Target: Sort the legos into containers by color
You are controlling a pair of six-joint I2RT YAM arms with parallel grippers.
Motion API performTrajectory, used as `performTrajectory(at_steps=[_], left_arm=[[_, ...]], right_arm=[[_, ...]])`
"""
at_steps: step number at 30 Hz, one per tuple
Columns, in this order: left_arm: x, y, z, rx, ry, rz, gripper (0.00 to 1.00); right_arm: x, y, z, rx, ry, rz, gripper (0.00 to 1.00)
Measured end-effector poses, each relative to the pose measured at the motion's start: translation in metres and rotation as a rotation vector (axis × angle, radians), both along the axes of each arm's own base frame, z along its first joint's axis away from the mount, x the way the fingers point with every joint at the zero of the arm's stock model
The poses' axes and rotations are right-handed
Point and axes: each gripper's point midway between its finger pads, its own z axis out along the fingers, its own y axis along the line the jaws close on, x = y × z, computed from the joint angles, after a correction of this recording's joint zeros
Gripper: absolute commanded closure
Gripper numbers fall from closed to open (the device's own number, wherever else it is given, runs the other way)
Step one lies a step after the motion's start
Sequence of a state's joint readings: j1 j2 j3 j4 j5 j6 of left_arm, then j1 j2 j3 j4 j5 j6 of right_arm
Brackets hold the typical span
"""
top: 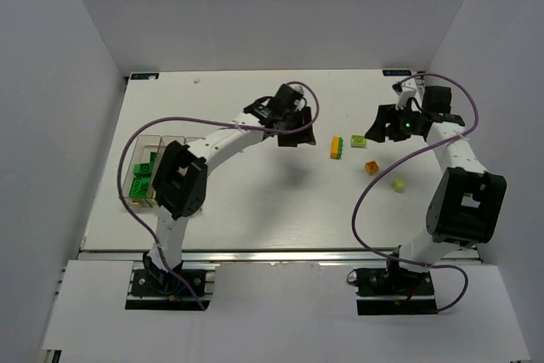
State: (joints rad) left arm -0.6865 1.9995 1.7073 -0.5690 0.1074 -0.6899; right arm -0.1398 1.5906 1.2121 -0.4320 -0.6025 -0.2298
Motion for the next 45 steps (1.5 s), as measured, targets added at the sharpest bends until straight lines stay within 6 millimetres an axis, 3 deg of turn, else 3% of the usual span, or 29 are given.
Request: performTrajectory(at_steps=[6,10,18,24,32,37,43,45], left_arm=[[-0.011,-0.048,-0.032,0.131,-0.013,-0.118,0.25],[-0.004,-0.067,-0.045,0.178,-0.062,-0.155,0.21],[0.010,-0.094,-0.065,0.186,-0.157,-0.182,0.19],[0.016,-0.108,-0.086,0.183,-0.186,-0.197,0.19],[0.023,-0.121,-0.098,0.170,-0.235,-0.211,0.23],[0.029,-0.128,-0.104,0.197,-0.282,-0.210,0.31],[0.037,-0.130,-0.108,0.226,-0.326,-0.203,0.61],[0.037,-0.132,-0.107,0.222,-0.341,-0.207,0.67]], right_arm=[[-0.004,-0.029,-0.009,0.035,0.043,-0.077,0.28],[-0.009,-0.043,-0.015,0.064,0.063,-0.119,0.28],[-0.021,-0.033,-0.026,0.112,0.101,-0.110,0.28],[-0.028,-0.030,-0.023,0.117,0.088,-0.107,0.28],[-0.027,-0.029,-0.019,0.128,0.075,-0.111,0.27],[-0.027,-0.028,-0.019,0.131,0.075,-0.113,0.27],[-0.028,-0.027,-0.018,0.140,0.073,-0.105,0.22],[-0.028,-0.024,-0.016,0.153,0.071,-0.094,0.19]])
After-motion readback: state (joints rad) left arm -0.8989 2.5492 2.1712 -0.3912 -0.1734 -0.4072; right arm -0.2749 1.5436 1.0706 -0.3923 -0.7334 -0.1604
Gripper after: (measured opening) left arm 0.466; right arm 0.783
